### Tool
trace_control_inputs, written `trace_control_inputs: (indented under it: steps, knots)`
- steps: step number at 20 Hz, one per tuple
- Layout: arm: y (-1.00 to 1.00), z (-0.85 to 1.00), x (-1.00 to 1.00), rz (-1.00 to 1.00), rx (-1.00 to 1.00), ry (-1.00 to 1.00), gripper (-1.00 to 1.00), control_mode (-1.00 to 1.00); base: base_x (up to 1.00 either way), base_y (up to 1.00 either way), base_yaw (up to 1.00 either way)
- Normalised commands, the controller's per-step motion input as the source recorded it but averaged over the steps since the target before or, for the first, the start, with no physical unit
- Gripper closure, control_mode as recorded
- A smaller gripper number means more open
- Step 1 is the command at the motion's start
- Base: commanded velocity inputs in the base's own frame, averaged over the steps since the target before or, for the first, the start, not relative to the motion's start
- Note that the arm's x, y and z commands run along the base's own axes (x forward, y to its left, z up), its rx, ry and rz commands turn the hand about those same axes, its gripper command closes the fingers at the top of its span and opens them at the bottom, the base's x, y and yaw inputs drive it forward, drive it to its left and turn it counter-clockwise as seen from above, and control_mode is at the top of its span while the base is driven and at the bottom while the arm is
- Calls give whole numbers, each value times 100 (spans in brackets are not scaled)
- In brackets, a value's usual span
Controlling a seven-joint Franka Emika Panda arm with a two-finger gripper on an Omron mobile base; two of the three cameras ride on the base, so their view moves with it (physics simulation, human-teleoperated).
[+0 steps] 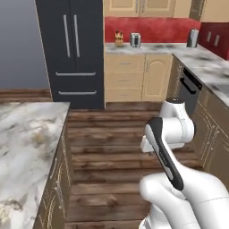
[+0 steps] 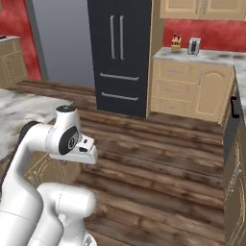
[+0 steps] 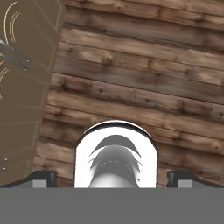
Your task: Take the chicken drumsticks from the pan and place one on each plate on the dining counter.
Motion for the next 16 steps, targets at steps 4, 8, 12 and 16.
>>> trace_control_inputs:
  steps: [4, 8, 12, 16]
  knots:
    - [0, 0, 0, 0, 0, 0, -100, 100, 100, 1, 0]
    - [0, 0, 0, 0, 0, 0, -100, 100, 100, 0, 0]
    - [0, 0, 0, 0, 0, 0, -100, 100, 100, 4, 7]
    - [0, 0, 0, 0, 0, 0, -100, 100, 100, 4, 13]
